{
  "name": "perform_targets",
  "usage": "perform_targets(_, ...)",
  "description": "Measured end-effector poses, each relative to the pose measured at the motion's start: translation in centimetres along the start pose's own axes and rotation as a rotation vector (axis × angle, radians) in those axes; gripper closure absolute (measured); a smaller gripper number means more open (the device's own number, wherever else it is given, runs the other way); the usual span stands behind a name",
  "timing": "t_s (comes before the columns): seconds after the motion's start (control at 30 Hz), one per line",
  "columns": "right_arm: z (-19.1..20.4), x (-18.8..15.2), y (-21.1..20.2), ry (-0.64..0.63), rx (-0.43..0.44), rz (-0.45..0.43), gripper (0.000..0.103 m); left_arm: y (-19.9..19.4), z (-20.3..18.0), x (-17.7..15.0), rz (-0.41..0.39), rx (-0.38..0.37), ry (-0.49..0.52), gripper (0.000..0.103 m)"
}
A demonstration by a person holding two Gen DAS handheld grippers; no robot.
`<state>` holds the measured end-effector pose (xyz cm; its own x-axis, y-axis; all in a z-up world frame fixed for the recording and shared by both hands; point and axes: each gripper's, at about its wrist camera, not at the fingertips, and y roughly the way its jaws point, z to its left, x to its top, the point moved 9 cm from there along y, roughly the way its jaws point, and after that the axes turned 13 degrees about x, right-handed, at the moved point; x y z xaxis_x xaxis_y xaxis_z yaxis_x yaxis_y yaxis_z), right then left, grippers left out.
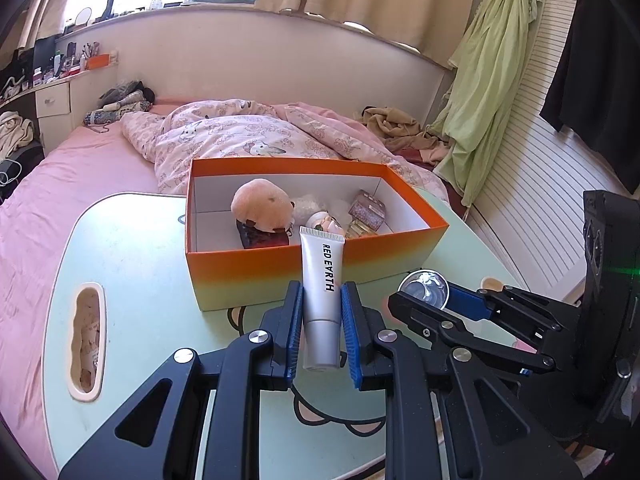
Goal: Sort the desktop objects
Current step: 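Carry the tube with left while right carries the silver item over the box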
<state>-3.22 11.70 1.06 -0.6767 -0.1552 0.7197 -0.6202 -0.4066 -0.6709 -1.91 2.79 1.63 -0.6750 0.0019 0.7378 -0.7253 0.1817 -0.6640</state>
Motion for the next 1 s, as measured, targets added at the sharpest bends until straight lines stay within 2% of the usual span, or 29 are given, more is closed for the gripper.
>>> perform_targets(0.53, -0.1, 2.2, 0.0, -0.015, -0.001, -0.028, 0.074, -0.2, 0.3, 1.7, -0.026, 0.007, 0.005, 0.083)
perform_targets(1.0, -0.2, 5.3, 0.9, -0.037, 0.000, -0.060, 0.074, 1.2, 0.9, 4.5, -0.045, 0.037, 0.010, 0.082)
